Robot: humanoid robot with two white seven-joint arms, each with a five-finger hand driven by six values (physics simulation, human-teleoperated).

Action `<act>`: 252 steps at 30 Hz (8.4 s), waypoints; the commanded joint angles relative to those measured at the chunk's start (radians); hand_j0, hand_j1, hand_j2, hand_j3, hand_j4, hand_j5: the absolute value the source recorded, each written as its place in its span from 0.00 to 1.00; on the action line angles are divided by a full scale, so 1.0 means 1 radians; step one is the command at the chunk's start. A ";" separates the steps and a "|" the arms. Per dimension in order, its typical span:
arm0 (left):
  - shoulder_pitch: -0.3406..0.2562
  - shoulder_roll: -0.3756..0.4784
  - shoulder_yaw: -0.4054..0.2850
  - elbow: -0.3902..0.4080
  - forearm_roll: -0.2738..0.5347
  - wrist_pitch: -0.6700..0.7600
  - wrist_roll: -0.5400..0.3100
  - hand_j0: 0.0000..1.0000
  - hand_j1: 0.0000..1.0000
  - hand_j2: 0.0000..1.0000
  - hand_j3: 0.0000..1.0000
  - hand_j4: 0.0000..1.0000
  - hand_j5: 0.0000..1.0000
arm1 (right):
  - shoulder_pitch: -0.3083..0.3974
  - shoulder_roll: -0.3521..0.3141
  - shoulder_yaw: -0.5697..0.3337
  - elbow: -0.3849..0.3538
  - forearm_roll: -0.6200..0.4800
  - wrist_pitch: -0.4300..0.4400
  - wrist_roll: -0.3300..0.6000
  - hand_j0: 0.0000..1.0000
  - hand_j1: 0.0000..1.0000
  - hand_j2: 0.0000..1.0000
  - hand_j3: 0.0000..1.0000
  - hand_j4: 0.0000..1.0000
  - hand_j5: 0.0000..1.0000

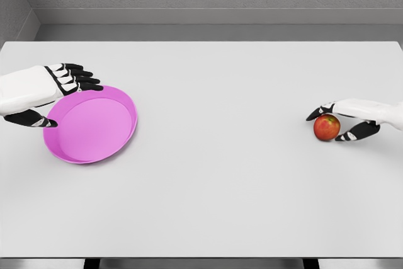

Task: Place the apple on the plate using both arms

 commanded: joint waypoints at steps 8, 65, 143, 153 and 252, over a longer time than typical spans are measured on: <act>0.000 0.001 0.000 0.000 0.006 0.001 0.000 1.00 1.00 1.00 1.00 1.00 1.00 | 0.002 0.000 -0.001 0.000 -0.010 0.002 0.000 0.67 0.67 0.67 0.67 0.67 0.67; 0.000 0.000 0.000 0.000 0.006 0.001 0.000 1.00 1.00 1.00 1.00 1.00 1.00 | -0.161 0.342 0.078 -0.062 -0.014 0.002 0.000 1.00 1.00 1.00 1.00 1.00 1.00; -0.545 -0.871 -0.563 0.580 -0.251 0.001 -0.239 0.99 0.99 0.99 0.99 0.99 0.99 | 0.012 0.129 -0.330 -0.013 -0.019 0.002 0.000 1.00 1.00 1.00 1.00 1.00 1.00; -0.549 -0.879 -0.565 0.583 -0.254 0.001 -0.239 0.89 0.89 0.89 0.89 0.89 0.89 | 0.011 0.129 -0.330 -0.013 -0.017 0.002 0.000 1.00 1.00 1.00 1.00 1.00 1.00; -0.500 -0.272 -0.525 0.390 0.039 0.001 -0.262 1.00 1.00 1.00 1.00 1.00 1.00 | 0.008 0.126 -0.329 -0.011 -0.016 0.002 0.000 1.00 1.00 1.00 1.00 1.00 1.00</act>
